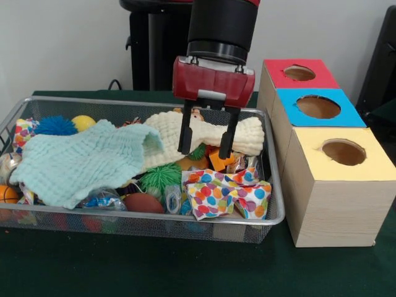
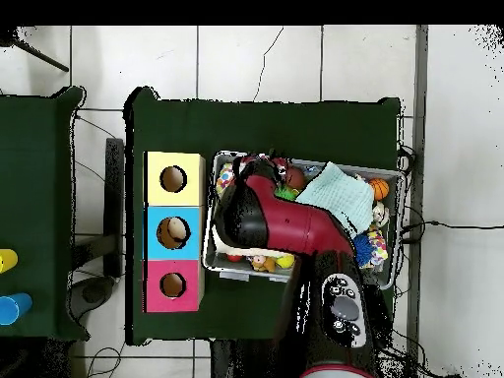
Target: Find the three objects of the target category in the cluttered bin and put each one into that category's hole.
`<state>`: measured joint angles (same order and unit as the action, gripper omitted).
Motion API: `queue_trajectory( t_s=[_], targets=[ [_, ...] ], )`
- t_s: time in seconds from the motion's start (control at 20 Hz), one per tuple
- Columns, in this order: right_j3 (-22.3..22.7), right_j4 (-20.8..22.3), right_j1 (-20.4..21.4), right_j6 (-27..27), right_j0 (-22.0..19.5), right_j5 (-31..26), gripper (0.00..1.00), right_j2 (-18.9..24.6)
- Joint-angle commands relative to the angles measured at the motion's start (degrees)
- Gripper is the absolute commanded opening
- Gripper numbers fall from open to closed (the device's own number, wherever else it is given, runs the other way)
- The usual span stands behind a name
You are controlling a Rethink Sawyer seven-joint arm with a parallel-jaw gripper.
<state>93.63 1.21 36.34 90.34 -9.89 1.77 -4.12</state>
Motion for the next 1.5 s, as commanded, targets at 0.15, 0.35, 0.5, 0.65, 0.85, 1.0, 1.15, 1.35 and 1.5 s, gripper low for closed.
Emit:
queue_trajectory(
  t_s=[0.15,0.35,0.5,0.65,0.85,1.0,1.15,1.35,1.5],
  targets=[
    [-0.53,-1.51,-4.53,13.34,-1.32,8.13,1.00,5.03],
    [-0.01,-2.09,-5.72,13.87,-1.35,10.09,1.00,5.71],
    [0.61,-2.94,-6.64,14.60,-1.10,11.29,1.00,5.99],
    [1.15,-3.69,-7.22,15.15,-0.85,12.07,1.00,6.43],
    [1.58,-4.63,-7.77,15.55,-0.11,13.41,1.00,5.77],
    [1.63,-4.96,-8.96,15.68,0.16,15.26,1.00,5.16],
    [1.62,-5.81,-9.98,15.42,0.73,15.57,1.00,4.46],
    [1.46,-7.99,-11.32,13.27,2.59,11.27,1.00,2.15],
    [1.96,-9.51,-12.90,13.18,2.48,8.08,1.00,2.44]
  ],
)
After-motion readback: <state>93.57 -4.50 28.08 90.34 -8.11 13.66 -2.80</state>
